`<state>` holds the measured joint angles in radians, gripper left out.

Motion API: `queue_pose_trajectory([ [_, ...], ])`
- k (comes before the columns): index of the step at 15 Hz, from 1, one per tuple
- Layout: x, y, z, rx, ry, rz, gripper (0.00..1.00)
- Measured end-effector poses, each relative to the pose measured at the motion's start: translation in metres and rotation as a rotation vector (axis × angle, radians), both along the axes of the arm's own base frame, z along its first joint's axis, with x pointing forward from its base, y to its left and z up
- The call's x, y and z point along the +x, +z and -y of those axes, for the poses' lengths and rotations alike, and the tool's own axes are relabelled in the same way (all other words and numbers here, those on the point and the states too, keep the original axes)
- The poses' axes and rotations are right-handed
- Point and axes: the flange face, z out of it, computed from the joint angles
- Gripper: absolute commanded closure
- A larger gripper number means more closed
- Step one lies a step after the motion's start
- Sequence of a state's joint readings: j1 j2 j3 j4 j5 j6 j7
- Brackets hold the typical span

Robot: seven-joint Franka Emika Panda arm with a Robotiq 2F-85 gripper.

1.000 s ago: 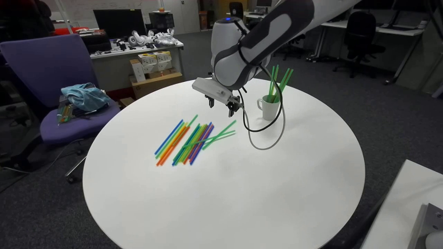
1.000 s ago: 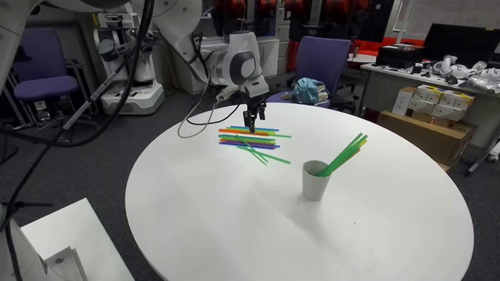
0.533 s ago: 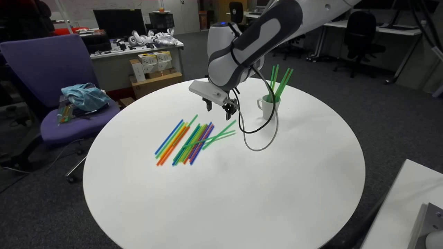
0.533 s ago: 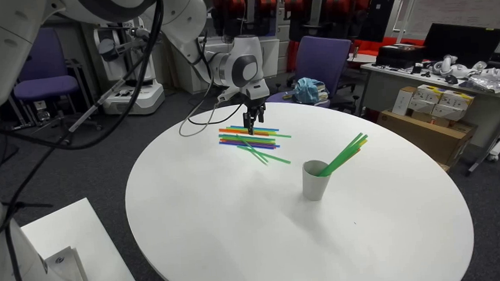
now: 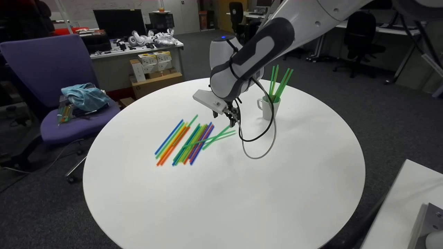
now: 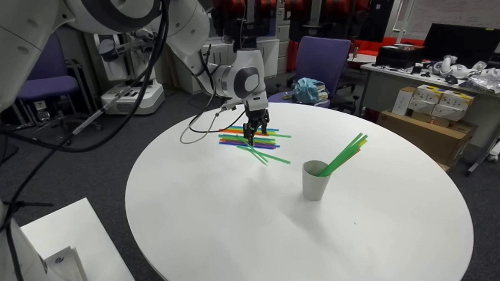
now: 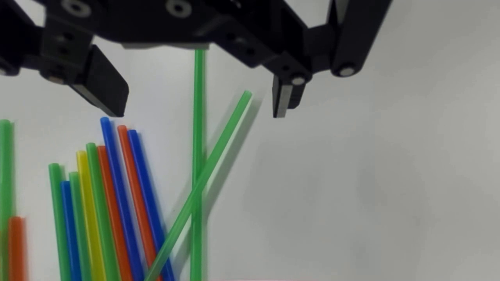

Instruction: Put one green straw in the white mug.

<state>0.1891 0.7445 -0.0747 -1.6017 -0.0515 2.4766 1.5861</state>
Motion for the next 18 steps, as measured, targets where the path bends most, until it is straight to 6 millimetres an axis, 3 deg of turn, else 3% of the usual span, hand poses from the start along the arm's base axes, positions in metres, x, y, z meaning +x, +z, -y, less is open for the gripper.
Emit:
queue_pose_trajectory([
  [4,0.003,-0.034,-0.004,0.002,-0.064,-0.026,0.00],
  [8,0.009,-0.055,-0.005,0.011,-0.109,-0.031,0.00],
  [9,0.010,-0.058,-0.005,0.015,-0.119,-0.032,0.09],
  [10,0.012,-0.060,-0.005,0.019,-0.125,-0.033,0.26],
  [18,0.021,-0.067,-0.007,0.032,-0.146,-0.058,0.86],
])
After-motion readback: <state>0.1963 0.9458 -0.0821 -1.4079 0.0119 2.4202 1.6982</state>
